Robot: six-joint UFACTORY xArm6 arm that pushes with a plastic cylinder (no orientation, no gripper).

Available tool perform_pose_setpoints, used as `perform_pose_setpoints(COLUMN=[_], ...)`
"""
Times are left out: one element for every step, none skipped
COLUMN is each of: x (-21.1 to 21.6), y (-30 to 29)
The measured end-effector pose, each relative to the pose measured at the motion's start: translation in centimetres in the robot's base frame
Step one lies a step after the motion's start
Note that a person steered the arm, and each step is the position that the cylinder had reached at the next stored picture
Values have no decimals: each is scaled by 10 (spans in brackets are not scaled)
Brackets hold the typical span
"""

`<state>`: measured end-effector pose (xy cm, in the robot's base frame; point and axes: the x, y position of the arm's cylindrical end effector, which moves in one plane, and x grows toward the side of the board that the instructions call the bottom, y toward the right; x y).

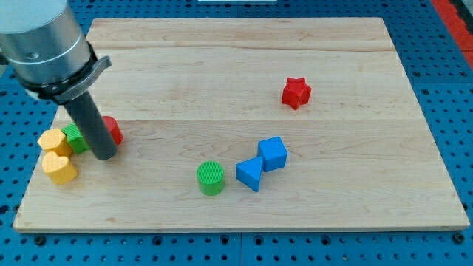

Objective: Move the green circle towards the left

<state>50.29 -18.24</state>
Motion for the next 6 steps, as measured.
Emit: perform_pose_setpoints(x=[0, -39, -57, -43, -53, -96], y=[35, 50, 29, 21, 49, 149])
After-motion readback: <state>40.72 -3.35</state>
